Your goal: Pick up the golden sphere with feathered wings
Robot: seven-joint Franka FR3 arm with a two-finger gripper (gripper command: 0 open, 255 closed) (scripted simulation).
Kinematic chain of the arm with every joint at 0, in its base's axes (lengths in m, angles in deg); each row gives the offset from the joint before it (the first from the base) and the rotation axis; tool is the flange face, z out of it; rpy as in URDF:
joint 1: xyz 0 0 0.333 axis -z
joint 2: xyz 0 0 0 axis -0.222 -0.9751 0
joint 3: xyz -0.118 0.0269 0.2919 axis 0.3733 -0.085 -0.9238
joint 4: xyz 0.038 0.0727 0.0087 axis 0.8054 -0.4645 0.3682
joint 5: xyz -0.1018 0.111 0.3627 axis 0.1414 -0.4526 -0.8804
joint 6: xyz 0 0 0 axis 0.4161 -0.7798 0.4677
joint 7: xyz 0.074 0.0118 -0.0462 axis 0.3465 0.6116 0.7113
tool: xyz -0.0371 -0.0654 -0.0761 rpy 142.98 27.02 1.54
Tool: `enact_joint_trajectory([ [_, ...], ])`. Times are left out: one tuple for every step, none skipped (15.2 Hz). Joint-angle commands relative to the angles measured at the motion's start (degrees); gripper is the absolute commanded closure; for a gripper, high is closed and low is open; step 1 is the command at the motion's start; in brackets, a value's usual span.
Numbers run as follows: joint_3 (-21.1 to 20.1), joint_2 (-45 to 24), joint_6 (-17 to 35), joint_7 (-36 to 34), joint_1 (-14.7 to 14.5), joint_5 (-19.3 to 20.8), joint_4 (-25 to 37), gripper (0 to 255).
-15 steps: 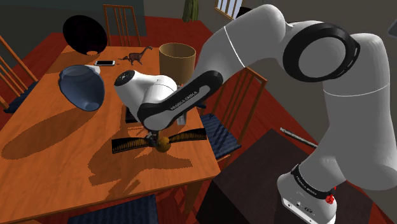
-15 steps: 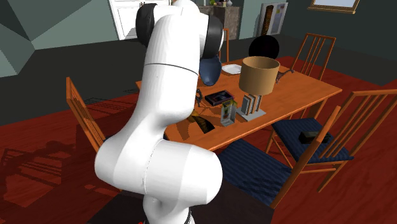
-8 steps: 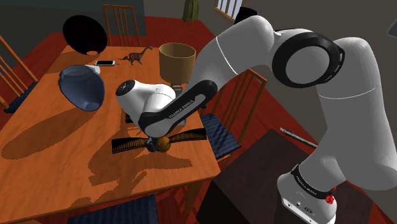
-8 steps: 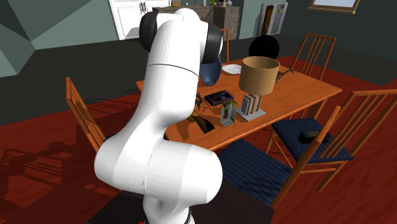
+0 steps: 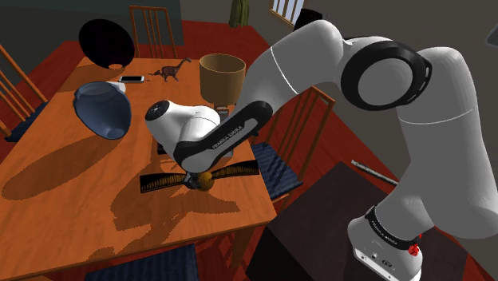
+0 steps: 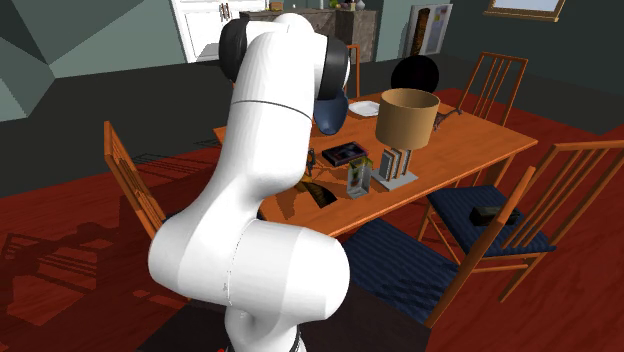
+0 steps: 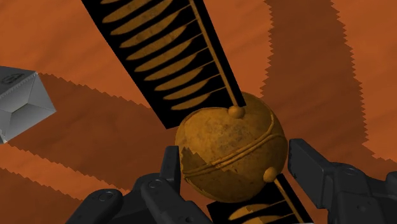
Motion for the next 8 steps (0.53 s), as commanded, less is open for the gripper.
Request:
enact_joint_trajectory([
  [0.03,-0.10,-0.01,0.00,0.01,0.00,-0.05,255],
  [0.03,-0.01,-0.01,0.04,0.06,0.00,-0.15,255],
  [-0.09,0.55,-0.43,0.19,0.15,-0.17,-0.27,255],
  [-0.22,1.11,-0.86,0.34,0.23,-0.34,-0.38,255],
  [-0.34,1.66,-1.31,0.50,0.30,-0.51,-0.46,255],
  [-0.46,2.20,-1.75,0.65,0.38,-0.68,-0.53,255],
  [-0.58,2.74,-2.20,0.81,0.45,-0.85,-0.60,255],
  [-0.70,3.27,-2.66,0.97,0.53,-1.02,-0.64,255],
])
